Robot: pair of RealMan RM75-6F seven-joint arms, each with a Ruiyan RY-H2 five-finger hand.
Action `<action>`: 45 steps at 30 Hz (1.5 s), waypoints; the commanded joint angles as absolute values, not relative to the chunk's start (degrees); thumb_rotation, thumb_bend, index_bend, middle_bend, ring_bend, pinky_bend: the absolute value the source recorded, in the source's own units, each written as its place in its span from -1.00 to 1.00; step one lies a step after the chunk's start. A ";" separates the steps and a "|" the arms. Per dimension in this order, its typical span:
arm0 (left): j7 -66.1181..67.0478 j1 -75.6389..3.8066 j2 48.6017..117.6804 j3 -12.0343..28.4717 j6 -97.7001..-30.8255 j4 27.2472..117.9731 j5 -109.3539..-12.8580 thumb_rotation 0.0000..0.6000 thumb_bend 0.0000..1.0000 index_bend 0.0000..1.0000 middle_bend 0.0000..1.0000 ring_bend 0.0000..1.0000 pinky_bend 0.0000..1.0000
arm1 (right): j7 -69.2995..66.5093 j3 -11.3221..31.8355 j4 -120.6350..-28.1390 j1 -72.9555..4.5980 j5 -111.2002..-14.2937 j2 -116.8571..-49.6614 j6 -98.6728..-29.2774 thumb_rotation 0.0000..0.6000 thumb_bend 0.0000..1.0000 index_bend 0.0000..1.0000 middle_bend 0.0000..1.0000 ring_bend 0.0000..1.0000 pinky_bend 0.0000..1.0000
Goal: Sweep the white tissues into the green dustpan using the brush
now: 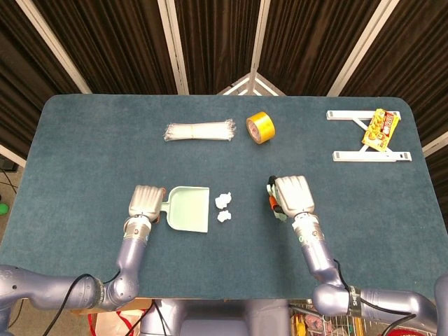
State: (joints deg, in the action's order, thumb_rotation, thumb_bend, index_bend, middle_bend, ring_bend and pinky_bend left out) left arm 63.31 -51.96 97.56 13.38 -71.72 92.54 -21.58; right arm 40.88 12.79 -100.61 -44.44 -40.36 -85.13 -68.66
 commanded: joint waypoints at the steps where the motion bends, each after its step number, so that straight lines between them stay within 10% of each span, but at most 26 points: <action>1: 63.19 -52.31 98.15 13.34 -71.72 92.12 -21.40 1.00 -0.05 0.08 0.99 0.97 0.96 | 40.78 12.77 -100.71 -44.39 -40.44 -85.18 -68.90 1.00 0.03 0.27 0.66 0.80 0.64; 45: 75.47 -61.76 99.79 19.78 -79.89 95.05 -4.32 1.00 0.12 0.27 1.00 0.99 0.98 | 43.31 16.14 -106.09 -48.57 -37.99 -90.88 -71.30 1.00 0.03 0.30 0.66 0.80 0.64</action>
State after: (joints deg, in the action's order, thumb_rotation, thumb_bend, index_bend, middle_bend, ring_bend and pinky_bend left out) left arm 75.49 -61.74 99.78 19.78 -79.89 95.07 -4.32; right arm 42.97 15.58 -105.66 -48.11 -38.63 -90.41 -71.03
